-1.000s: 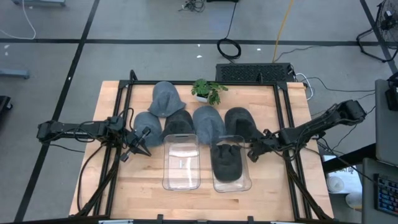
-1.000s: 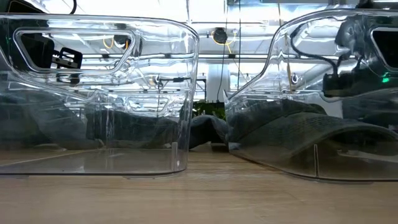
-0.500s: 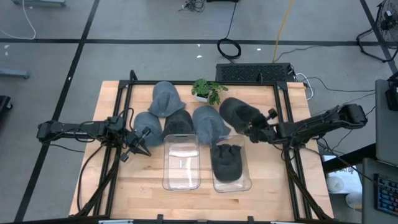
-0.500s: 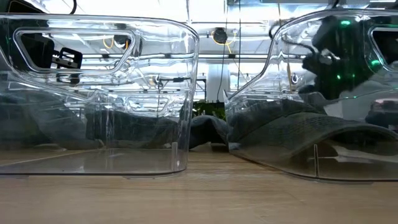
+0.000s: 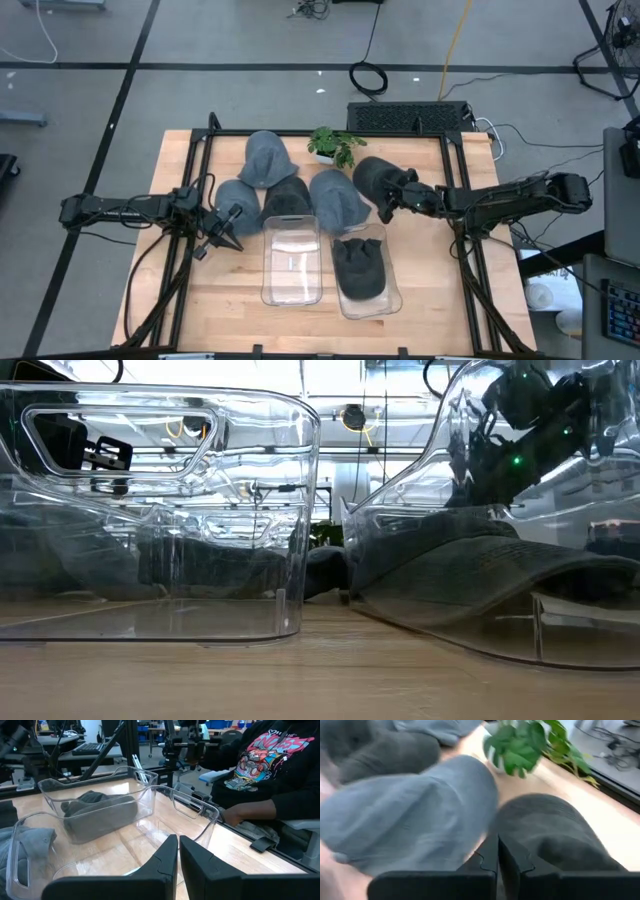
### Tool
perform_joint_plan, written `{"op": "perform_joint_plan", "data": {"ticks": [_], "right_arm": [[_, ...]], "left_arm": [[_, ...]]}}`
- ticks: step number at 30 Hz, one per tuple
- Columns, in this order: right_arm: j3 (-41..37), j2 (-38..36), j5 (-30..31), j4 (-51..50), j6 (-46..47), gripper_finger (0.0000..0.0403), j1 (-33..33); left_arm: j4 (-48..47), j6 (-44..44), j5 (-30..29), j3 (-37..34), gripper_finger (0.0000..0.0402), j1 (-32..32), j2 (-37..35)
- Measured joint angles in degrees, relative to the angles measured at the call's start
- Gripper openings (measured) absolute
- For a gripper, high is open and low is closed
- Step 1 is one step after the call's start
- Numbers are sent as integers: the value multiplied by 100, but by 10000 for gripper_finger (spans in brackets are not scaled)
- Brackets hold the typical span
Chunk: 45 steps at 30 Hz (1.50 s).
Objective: Pick & Place hat
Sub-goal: Put the right black cap into the right transparent bin
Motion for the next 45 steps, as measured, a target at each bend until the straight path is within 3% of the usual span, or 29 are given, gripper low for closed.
{"op": "perform_joint_plan", "data": {"ticks": [6, 13, 21, 27, 36, 41, 45], "right_arm": [[0, -125, -100, -816, -283, 31, -94], [-2, -671, -242, -2075, -275, 117, -92], [-42, -1034, -1431, -2886, -82, 189, -89], [-46, -1070, -1562, -3182, -113, 196, -89], [-46, -373, -1518, -2447, -544, 196, -83], [-46, 207, -1194, -2047, -892, 196, -74], [-46, 531, -522, -1852, -945, 196, -72]], "left_arm": [[0, 0, 0, 0, 26, -1, 0], [0, 0, 2, 0, 26, 1, 1], [1, 0, 2, 0, 26, 1, 1], [1, 0, 0, 0, 26, 1, 1], [-6, 0, 1, 0, 26, 0, 0], [-5, 0, 0, 0, 26, -1, 1], [-2, 0, 1, 0, 26, -1, 1]]}}
